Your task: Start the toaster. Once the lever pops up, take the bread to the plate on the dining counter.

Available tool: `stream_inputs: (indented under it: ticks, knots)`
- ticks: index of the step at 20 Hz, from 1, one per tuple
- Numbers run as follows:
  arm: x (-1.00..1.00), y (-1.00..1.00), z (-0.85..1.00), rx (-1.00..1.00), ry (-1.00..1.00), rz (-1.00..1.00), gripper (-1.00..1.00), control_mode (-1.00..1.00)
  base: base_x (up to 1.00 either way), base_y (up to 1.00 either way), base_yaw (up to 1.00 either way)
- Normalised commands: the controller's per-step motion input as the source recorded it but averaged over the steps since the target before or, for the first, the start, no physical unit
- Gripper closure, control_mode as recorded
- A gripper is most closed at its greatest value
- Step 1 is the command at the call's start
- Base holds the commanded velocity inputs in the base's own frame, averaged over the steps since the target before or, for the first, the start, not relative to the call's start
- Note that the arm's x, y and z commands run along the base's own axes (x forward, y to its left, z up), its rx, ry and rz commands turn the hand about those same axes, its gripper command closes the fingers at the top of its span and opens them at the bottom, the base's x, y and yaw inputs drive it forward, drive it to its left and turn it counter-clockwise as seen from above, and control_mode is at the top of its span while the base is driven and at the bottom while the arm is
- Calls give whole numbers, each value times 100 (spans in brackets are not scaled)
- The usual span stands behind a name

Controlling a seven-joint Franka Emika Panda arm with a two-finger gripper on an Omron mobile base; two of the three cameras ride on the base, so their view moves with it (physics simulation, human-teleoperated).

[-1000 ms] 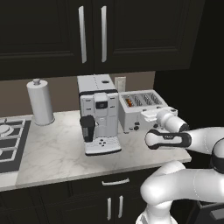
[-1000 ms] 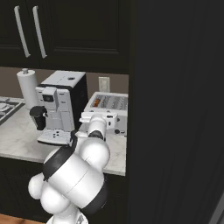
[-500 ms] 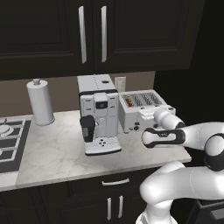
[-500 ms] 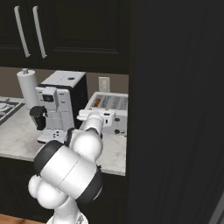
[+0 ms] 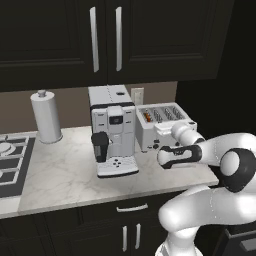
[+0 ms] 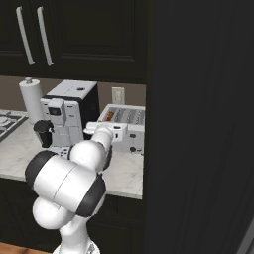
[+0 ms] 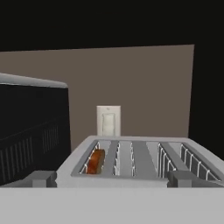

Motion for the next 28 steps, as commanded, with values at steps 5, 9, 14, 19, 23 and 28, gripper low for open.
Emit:
stream_inputs:
  ticks: [5, 9, 14, 19, 23, 28]
  knots:
    - [0, 11, 8, 0, 0, -4, -100, -100, 0, 0, 0]
    - [0, 8, 8, 0, 0, -4, -100, -100, 0, 0, 0]
    - [2, 6, 10, 0, 1, -3, -100, -100, 0, 0, 0]
    - [7, 9, 2, 0, 3, -3, -100, -100, 0, 0, 0]
    - [1, 3, 2, 0, 6, -1, -100, -100, 0, 0, 0]
    - [0, 0, 3, 0, 11, 0, -100, -100, 0, 0, 0]
